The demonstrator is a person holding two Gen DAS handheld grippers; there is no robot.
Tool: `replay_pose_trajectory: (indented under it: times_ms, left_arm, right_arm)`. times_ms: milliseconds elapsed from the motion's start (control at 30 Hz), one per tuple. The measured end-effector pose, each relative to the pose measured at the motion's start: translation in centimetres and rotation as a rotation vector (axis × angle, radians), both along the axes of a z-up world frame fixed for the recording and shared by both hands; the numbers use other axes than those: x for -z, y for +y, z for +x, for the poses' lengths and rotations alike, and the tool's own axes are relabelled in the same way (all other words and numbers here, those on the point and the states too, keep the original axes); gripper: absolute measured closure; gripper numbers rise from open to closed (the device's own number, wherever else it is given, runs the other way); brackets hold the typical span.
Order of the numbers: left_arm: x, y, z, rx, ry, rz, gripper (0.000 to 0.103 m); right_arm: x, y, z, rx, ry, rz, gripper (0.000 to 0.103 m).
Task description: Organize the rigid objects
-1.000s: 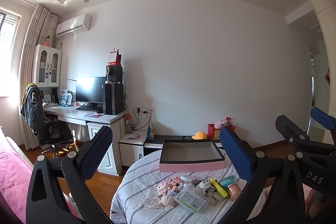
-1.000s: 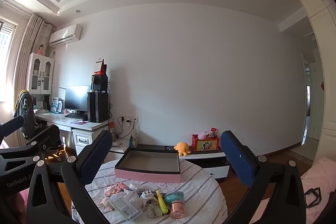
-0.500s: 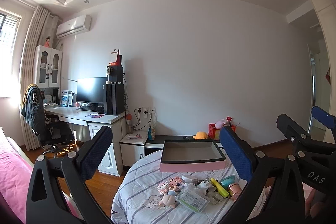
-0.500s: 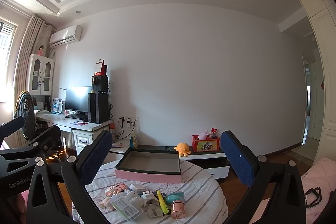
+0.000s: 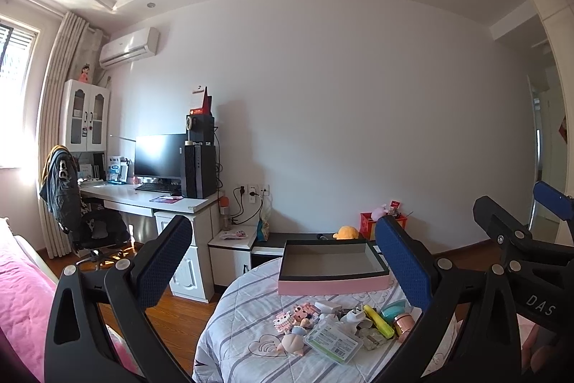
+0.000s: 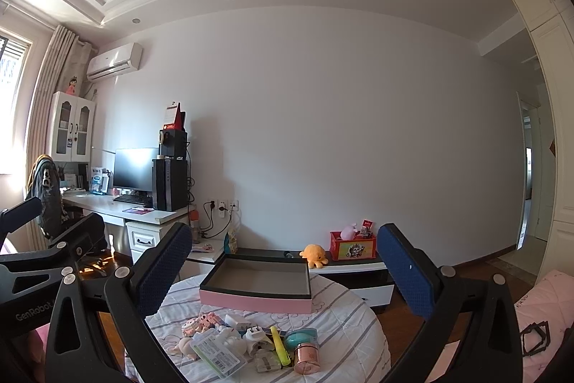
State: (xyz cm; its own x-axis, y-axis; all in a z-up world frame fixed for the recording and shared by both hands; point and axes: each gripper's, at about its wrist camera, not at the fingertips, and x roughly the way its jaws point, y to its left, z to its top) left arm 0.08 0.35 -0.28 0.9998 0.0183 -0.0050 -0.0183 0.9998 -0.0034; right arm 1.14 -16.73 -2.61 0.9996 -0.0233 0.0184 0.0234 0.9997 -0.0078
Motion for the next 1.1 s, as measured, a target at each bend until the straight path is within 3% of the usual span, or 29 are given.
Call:
replay_pose_trajectory:
  times_ms: [1100]
  left_arm:
    - [0.17, 0.3, 0.1, -0.009, 0.013, 0.007, 0.0]
  right_arm:
    - [-0.02, 0.11, 0.22, 0.003, 0.011, -0.005, 0.0]
